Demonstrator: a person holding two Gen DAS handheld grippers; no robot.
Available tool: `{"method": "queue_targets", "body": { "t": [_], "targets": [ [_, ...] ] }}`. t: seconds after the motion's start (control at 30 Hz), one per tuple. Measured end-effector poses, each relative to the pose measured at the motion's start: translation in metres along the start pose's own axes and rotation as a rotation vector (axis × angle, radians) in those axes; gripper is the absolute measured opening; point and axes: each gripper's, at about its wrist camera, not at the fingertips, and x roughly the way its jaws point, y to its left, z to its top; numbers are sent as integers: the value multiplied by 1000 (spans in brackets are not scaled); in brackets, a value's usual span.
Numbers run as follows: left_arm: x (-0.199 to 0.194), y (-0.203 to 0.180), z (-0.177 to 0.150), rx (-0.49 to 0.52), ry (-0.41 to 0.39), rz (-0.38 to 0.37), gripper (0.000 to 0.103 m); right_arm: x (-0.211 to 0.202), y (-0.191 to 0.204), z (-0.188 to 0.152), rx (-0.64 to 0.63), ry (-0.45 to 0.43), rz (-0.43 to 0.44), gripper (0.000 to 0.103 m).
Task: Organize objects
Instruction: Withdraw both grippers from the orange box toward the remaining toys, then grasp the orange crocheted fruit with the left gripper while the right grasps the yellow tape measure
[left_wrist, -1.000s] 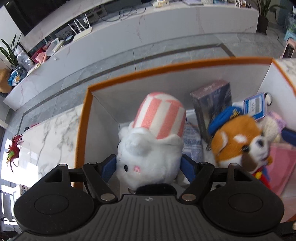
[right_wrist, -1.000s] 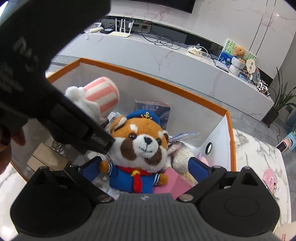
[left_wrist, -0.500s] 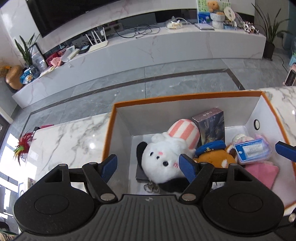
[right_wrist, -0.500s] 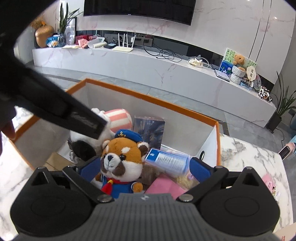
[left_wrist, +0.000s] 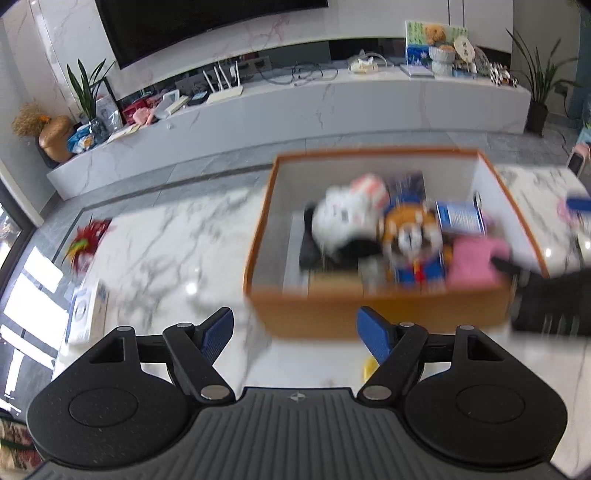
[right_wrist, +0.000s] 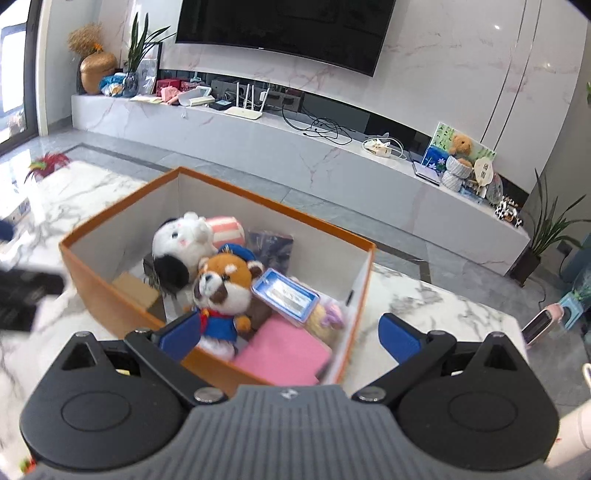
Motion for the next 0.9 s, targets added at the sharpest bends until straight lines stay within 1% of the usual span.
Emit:
{"method": "queue_targets", "body": {
  "t": [0.1, 0.2, 0.27, 0.37, 0.43, 0.53, 0.67, 0.7, 0.73, 0.9],
  "targets": [
    [-10, -7, -40, 20, 31, -6, 87, -14, -7, -10, 9, -6, -18, 102],
    [-10, -18, -81, 45, 83, -41, 87, -28, -9, -20, 31, -17, -13, 102],
    [-4, -24, -105, 45, 122, -70, 87, -35, -7, -28, 37, -25, 14, 102],
    [11, -27, -134, 23, 163, -78, 87, -39, 4, -37, 56, -41, 89, 102],
    [18, -24, -145, -12, 162, -86, 87, -38, 12, -41, 87, -52, 138, 102],
    [29, -19, -157, -74, 167, -87, 87, -29, 24, -46, 121, -36, 193, 102],
    [41, -13, -166, -135, 156, -113, 86, -4, 41, -53, 132, 27, 237, 102],
    [41, -11, -168, -152, 136, -124, 86, 3, 44, -55, 137, 46, 241, 102],
    [41, -10, -169, -158, 120, -119, 84, 10, 48, -57, 142, 68, 244, 102],
    [40, -13, -172, -173, 63, -101, 84, 40, 62, -62, 178, 141, 273, 102]
  ]
}}
